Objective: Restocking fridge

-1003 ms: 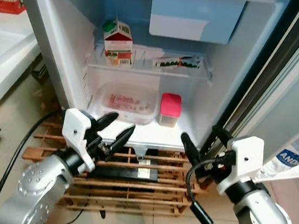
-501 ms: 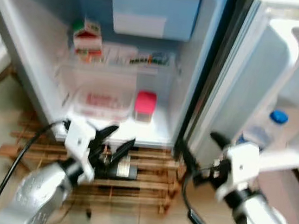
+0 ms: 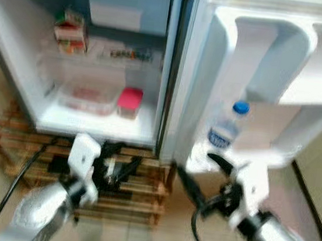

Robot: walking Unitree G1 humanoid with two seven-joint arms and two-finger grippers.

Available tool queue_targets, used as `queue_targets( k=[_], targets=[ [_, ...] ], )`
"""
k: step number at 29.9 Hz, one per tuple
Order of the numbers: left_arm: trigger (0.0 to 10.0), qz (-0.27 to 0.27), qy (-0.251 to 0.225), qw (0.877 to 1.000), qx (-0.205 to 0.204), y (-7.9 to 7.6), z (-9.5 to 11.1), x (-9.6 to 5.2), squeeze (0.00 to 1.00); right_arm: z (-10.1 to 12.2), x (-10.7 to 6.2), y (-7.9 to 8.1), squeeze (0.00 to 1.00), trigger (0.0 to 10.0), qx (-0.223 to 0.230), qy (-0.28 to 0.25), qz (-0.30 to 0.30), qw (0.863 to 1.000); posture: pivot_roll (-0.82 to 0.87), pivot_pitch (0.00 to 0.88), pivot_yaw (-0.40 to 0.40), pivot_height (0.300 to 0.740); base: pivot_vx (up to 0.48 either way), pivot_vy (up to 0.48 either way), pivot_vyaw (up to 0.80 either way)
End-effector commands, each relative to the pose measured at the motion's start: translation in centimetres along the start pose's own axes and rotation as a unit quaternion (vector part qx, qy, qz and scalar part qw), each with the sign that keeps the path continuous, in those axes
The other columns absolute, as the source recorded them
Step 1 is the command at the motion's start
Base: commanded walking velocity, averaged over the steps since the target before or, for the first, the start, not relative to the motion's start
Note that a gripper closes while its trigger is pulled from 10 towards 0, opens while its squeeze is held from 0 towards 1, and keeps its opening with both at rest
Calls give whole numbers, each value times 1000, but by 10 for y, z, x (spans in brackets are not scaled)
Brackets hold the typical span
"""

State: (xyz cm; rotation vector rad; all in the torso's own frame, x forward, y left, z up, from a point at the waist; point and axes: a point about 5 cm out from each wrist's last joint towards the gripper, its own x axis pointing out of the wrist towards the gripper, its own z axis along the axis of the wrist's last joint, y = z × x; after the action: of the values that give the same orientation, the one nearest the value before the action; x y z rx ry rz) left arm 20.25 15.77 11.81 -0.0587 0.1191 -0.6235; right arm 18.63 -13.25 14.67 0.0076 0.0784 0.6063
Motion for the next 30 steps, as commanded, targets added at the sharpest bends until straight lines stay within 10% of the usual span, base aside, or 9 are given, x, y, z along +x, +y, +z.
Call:
queue_targets(
  k=[1,30],
  targets=[
    [10000,-11,-8,1000,7,-1,2,3,0,1,-2,-7,0,10000,2,-1,-16,1000,80,3,29,740,0,-480,0],
    [10000,25,-50,997,46,2,34,23,0,9,8,-19,0,10000,-8,-38,-76,996,80,5,37,740,0,-480,650]
  ],
)
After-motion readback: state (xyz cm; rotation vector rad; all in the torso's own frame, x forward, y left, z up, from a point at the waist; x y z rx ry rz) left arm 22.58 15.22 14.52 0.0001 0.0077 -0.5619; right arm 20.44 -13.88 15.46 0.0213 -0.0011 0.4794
